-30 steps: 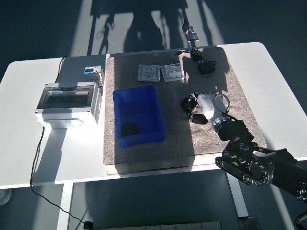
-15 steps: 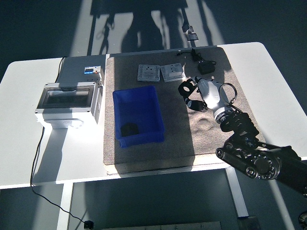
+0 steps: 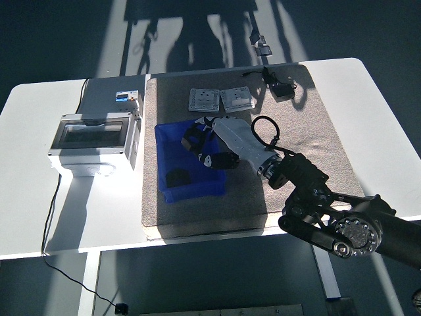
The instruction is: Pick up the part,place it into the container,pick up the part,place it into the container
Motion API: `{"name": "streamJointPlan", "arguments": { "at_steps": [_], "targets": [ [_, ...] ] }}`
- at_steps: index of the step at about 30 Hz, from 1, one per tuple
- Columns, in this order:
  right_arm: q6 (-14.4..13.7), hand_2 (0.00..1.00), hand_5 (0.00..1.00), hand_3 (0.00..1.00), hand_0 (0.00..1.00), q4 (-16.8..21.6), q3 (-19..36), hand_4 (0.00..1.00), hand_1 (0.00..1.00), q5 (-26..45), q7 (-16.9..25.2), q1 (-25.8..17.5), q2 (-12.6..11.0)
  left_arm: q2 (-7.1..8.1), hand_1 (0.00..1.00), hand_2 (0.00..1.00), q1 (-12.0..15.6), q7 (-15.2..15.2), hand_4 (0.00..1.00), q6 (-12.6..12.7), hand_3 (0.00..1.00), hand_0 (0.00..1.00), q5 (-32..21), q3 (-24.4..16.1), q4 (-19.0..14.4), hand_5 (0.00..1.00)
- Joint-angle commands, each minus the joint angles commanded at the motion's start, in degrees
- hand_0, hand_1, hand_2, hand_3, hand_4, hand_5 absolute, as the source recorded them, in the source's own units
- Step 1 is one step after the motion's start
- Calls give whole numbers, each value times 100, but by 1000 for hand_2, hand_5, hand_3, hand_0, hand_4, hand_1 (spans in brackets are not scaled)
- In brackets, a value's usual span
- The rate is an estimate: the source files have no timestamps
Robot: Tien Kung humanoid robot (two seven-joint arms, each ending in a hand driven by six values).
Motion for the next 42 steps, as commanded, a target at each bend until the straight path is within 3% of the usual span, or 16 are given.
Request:
{"name": "streamJointPlan", "arguments": {
  "at_steps": [5,6,11,12,17,18,29,30,33,41,42],
  "targets": [
    [-17,495,46,596,837,-104,-105,431,613,112,15,8,19,33,582,659,5,-23,660,-5,648,668,65,-135,0,685],
    [-11,658,270,622,854,-111,-124,596,720,126,11,9,20,41,578,652,8,-27,659,0,650,668,73,-157,0,681],
    [58,658,270,622,854,-118,-207,596,720,154,-27,0,38,79,578,652,22,-26,659,23,650,668,129,-242,0,681],
    [78,783,309,691,920,-121,-217,629,817,151,-37,-2,40,86,577,650,24,-27,659,26,647,667,126,-245,0,677],
    [148,783,309,691,920,-130,-220,629,817,112,-91,-10,47,104,577,650,26,-23,659,37,647,667,139,-260,0,677],
    [155,899,367,868,989,-132,-214,684,919,104,-100,-13,47,105,574,642,26,-21,660,37,646,667,143,-258,0,676],
    [233,920,416,915,998,-100,-151,738,932,-30,-139,-32,49,96,575,644,-2,-16,660,45,646,668,81,-172,0,682],
    [226,925,444,966,998,-99,-139,756,939,-38,-140,-34,49,98,576,647,-6,-20,662,49,651,668,72,-167,0,683],
    [127,925,444,966,998,-98,-67,756,939,-39,-115,-59,45,109,576,647,-20,-36,662,61,651,668,46,-157,0,683],
    [-738,905,446,961,998,-33,617,763,924,485,347,-341,-51,140,577,646,-39,-79,666,97,650,668,-2,-145,0,683],
    [-836,864,457,932,982,-16,719,773,877,562,419,-390,-72,142,576,640,-40,-87,667,107,648,667,-18,-141,0,679]
  ]
}}
